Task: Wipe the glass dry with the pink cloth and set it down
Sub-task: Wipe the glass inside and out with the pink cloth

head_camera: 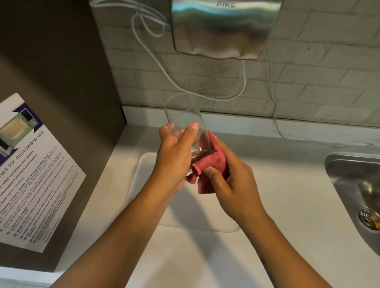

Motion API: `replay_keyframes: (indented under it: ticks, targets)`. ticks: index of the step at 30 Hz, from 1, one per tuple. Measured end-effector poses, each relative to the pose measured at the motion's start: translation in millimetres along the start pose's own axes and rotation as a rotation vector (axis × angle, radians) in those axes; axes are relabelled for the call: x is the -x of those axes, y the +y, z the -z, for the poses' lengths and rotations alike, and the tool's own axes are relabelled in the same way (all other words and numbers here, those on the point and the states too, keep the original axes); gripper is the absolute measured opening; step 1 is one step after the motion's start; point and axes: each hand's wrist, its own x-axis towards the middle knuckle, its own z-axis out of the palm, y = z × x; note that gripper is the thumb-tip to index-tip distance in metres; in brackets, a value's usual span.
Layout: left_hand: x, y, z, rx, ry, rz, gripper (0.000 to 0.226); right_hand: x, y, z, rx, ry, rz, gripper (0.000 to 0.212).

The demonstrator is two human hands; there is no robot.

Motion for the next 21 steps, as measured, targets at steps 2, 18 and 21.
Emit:
replay_keyframes:
  ticks: [2,18,21]
  targets:
    - [-2.3,-1.1,1.5,-0.039,0.0,-0.013,0.064,0.7,3.2,1.4,-0.043,-0.006,-0.022,0.065]
    - [-1.9,-0.4,-2.3,0.179,-0.004,0.095,0.061,-2.3,24.6,6.8,-0.12,0.03,-0.081,0.076]
    - [3.5,-3.5,-10.0,0.223,-0.047,0.112,0.062,0.8,22.7,-4.9,-0.12,0.082,-0.1,0.083]
